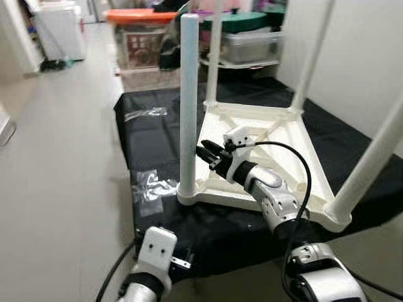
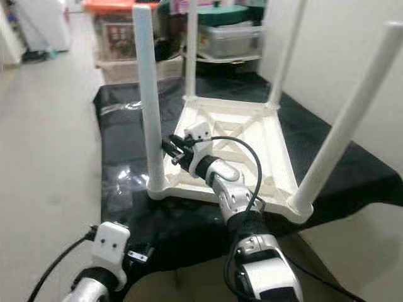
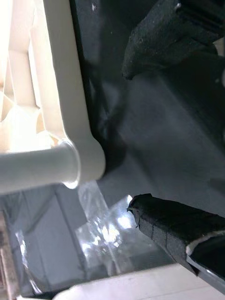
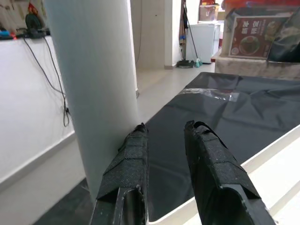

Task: Building children table

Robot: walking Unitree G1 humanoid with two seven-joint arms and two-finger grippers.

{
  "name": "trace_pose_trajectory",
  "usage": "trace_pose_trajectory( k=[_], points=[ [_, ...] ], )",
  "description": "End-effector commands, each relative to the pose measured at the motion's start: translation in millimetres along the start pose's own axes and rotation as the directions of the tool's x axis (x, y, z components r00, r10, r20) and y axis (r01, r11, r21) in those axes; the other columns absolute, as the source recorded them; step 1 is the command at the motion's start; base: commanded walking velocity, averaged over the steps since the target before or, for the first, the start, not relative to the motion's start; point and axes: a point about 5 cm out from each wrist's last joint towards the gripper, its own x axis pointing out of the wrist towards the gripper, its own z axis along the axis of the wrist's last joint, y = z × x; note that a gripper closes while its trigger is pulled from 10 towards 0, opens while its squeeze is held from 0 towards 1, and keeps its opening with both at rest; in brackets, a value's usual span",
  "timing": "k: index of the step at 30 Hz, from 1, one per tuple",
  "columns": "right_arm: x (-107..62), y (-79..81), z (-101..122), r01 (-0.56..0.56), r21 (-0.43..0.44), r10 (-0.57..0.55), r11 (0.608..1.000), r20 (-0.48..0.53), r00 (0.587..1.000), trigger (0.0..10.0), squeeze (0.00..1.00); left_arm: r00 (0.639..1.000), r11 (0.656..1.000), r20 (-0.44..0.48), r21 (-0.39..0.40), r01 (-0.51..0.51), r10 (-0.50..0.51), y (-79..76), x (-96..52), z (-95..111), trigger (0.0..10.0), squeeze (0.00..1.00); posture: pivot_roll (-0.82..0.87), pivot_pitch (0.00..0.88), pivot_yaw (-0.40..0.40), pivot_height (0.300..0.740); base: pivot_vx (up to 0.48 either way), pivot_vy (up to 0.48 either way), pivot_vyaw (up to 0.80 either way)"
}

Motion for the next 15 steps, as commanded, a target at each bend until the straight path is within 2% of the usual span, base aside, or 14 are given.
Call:
trace_pose_trajectory(
  k=[1,7,13,15],
  points=[
    [-0.8,0.6,0.5,0.003,0.007,-0.003,1.0,0.005,1.0,10.0,0.0,1.0,1.0,-0.03,0.005,0.009,-0.008,-1.7,-0.2,-4.9,10.0,0.0,-0.07,0.041,-0.02,0.74,0.0,-0.454,0.0],
    [-3.9,-8.0,-0.6,0.036,-0.01,-0.036,0.999,-0.013,0.999,10.0,0.0,0.998,1.0,-0.055,-0.013,-0.004,0.003,0.6,0.9,-8.3,10.0,0.0,-0.07,0.043,-0.016,0.74,0.0,0.0,0.0],
    [-4.3,-7.2,-1.9,-0.001,-0.038,0.0,0.999,-0.038,0.999,10.0,0.0,0.999,1.0,-0.052,-0.017,-0.006,0.005,0.9,1.4,-7.5,10.0,0.0,-0.07,0.043,-0.016,0.74,0.0,0.0,0.0],
    [-6.3,-1.3,-5.9,-0.113,-0.057,0.108,0.992,-0.087,0.99,10.0,0.0,0.999,1.0,-0.049,-0.018,-0.006,0.005,0.9,1.7,-6.8,10.0,0.0,-0.07,0.043,-0.016,0.74,0.0,0.0,0.0]
  ],
)
